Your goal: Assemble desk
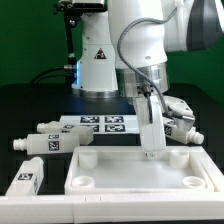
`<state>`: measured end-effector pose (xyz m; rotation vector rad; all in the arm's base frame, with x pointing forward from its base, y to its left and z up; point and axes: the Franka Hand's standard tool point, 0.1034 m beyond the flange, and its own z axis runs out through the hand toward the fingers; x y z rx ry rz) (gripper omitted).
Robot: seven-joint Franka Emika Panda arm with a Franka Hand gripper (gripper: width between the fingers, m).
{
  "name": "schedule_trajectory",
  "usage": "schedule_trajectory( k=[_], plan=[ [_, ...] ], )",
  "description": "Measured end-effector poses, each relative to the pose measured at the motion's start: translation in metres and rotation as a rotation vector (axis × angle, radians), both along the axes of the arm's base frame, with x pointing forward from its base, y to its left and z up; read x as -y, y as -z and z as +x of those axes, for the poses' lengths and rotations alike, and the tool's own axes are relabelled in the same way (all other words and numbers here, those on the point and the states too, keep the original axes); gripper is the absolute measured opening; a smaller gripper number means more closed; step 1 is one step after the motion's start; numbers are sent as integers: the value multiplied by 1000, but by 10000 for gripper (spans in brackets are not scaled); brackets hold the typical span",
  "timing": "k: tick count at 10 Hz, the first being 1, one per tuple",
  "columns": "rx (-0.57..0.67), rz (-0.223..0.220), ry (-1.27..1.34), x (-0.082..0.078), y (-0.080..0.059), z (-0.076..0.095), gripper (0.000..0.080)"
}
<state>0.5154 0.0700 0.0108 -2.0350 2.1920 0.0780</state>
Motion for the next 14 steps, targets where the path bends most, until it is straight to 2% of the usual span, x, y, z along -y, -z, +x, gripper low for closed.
schedule_trajectory(
  k=[7, 8, 9, 10, 11, 12, 13, 14],
  plan=[
    [-31, -10, -71, -1, 0, 2, 58],
    [-31, -10, -74, -1, 0, 2, 281],
    [-29, -7, -110, -1, -2, 2, 281],
    [-24, 8, -152, -5, -14, 2, 460],
    [-9, 13, -234, -9, -27, 0, 460],
    [-7, 28, -358, -15, -40, -4, 603],
    [2, 35, -451, -19, -47, -4, 635],
    [4, 31, -523, -22, -49, -4, 635]
  ],
)
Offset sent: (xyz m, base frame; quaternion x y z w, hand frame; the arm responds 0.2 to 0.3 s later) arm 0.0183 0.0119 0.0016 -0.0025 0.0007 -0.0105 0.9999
